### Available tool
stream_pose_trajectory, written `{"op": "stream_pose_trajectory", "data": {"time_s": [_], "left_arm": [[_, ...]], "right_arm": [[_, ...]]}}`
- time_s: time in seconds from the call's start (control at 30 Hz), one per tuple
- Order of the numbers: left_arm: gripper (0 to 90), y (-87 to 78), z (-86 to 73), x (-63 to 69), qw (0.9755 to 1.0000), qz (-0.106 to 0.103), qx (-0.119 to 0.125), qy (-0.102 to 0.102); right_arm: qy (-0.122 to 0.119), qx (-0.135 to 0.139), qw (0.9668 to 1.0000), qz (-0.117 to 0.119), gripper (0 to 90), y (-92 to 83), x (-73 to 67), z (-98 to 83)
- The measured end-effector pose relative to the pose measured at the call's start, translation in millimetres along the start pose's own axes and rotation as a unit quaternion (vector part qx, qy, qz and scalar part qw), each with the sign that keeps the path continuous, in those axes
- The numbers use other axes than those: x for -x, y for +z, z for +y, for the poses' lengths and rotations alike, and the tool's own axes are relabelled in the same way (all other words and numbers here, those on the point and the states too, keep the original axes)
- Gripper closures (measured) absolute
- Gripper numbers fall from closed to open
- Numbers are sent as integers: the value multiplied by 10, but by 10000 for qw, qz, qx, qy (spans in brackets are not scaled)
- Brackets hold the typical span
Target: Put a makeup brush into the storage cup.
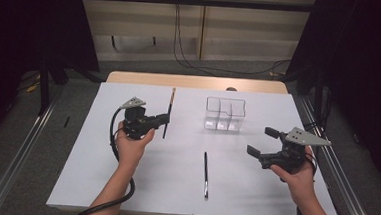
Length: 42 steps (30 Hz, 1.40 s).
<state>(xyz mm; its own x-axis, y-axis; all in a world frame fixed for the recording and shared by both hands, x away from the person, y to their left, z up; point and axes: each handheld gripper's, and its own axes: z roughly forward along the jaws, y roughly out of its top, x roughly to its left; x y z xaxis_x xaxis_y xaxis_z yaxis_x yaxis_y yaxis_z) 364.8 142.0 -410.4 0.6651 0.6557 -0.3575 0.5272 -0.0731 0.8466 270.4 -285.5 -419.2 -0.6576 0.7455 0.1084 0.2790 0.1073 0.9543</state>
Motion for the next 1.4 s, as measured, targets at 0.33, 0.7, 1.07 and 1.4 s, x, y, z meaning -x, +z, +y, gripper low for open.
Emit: {"op": "stream_pose_trajectory", "data": {"time_s": [0.33, 0.7, 1.07, 1.4], "left_arm": [[842, 87, -7, 120, 9987, -498, 46, 120], [841, 164, -7, 274, 9955, -925, 113, 177], [841, 271, -35, 490, 9900, -1361, 73, 356], [841, 393, -102, 657, 9859, -1586, -70, 537]], "right_arm": [[93, 57, 9999, 118, 12, 193, -42, 131], [202, 41, 9995, 234, 12, 331, -70, 194], [196, 43, 9991, 365, 12, 423, -112, 239], [185, 31, 9989, 419, 11, 461, -138, 254]]}}
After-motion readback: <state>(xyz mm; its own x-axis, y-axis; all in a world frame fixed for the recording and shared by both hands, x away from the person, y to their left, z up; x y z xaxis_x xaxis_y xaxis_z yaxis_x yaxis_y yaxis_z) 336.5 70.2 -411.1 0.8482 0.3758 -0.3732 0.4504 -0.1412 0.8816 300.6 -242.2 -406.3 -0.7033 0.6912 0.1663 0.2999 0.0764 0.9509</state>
